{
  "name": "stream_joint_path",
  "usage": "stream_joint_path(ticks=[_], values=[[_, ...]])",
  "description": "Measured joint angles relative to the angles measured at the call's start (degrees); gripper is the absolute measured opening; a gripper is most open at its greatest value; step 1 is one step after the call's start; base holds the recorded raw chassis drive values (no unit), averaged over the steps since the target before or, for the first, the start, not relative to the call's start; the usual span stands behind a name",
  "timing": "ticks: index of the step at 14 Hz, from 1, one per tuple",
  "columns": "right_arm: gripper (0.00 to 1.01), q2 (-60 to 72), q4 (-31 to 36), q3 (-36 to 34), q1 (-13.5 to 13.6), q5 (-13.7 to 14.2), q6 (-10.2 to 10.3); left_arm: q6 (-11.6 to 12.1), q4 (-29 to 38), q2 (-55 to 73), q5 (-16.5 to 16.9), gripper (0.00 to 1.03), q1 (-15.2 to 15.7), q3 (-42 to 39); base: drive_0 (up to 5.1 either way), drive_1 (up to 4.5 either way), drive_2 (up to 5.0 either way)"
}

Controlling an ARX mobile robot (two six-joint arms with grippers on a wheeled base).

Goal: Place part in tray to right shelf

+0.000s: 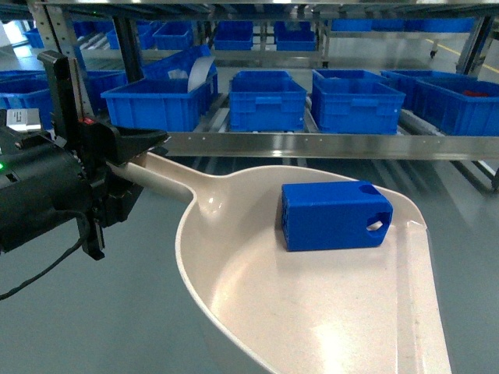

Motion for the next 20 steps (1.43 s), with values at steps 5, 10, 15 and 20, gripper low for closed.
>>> stream_joint_path(ticks=[5, 10, 15, 20], values=[[0.98, 0.00, 0.02, 0.00, 0.00, 0.02, 0.04, 0.07, 0.02, -0.02, 0.07, 0.13, 0.00, 0.00, 0.0, 0.00, 0.0], [0.98, 0.00, -0.13, 0.00, 0.00, 0.02, 0.02, 0.24, -0.17, 0.00, 0.11, 0.13, 0.00, -0.02, 0.0, 0.00, 0.0], [0.98, 0.00, -0.07, 0.00, 0.00, 0.02, 0.02, 0.28, -0.04, 0.00, 0.11, 0.13, 0.00, -0.02, 0.0, 0.00, 0.0], [0.98, 0.00, -0.07, 0.00, 0.00, 0.02, 0.02, 0.26, -0.02, 0.00, 0.11, 0.13, 0.00, -0.02, 0.0, 0.00, 0.0]])
